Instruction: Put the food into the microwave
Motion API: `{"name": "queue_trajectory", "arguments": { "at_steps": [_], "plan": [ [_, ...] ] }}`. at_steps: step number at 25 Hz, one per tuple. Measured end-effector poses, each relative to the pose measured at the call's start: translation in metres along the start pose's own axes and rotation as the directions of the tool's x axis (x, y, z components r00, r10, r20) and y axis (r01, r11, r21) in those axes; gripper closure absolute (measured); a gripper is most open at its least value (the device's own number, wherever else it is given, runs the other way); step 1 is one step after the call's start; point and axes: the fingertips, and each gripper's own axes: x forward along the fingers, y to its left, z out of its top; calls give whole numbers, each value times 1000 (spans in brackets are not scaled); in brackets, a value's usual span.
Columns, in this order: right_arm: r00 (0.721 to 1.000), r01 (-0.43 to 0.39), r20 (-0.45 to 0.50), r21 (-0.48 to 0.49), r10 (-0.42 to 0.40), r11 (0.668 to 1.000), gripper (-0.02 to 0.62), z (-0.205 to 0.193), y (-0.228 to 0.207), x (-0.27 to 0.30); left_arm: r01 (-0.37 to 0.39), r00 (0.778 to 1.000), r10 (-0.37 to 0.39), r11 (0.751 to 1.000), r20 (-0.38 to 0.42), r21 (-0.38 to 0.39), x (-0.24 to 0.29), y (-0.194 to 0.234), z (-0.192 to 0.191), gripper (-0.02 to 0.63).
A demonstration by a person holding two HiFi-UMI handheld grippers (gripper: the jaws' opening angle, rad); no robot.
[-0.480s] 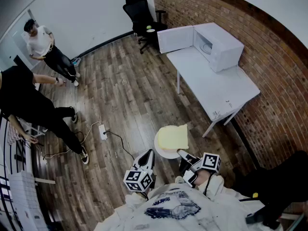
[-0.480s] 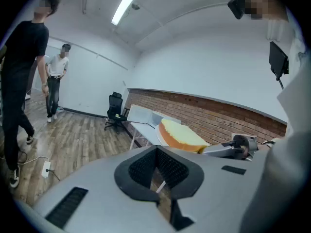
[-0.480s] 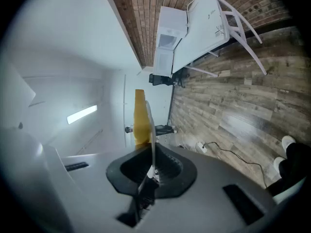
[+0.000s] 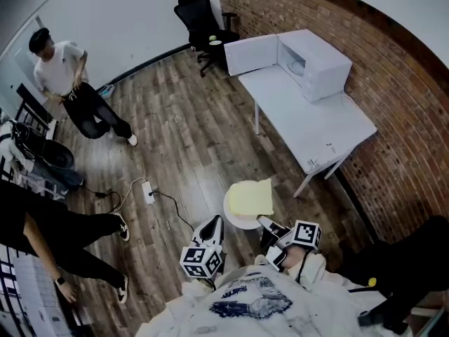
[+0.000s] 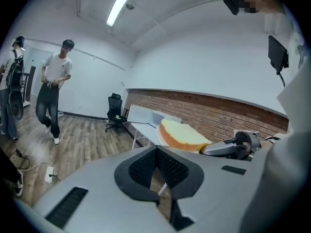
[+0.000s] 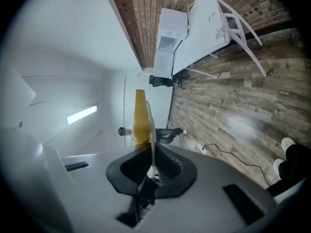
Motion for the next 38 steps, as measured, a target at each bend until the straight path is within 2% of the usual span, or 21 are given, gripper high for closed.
{"name": "queue_trajectory", "arguments": {
  "at_steps": [15,19,22,26,30,32,38],
  "plan": [
    [1000,2,-21,28,-1,1000,572,22,-14,-14,-39,999,39,999,-3,23,24,-19,-10,598],
    [1000,-14,-21,-5,14,1000,572,37,-13,-5,-42,999,42,999,-6,19,36,-14,-6,598],
    [1000,10,-20,31,-9,999,572,42,-16,4,-37,999,37,999,-9,14,48,-7,-5,598],
    [1000,22,-22,2,-22,1000,572,59,-24,27,-33,999,33,999,-11,7,71,12,3,598],
    [1000,16,-12,11,-16,1000,572,84,-23,63,-25,999,25,1000,-19,3,105,41,18,598],
    [1000,-2,-4,1,2,1000,572,97,-19,86,-14,1000,14,1000,-19,10,124,56,29,598],
    [999,20,42,51,-22,998,572,137,-8,156,26,999,-25,999,-33,36,184,110,76,598]
  ]
}}
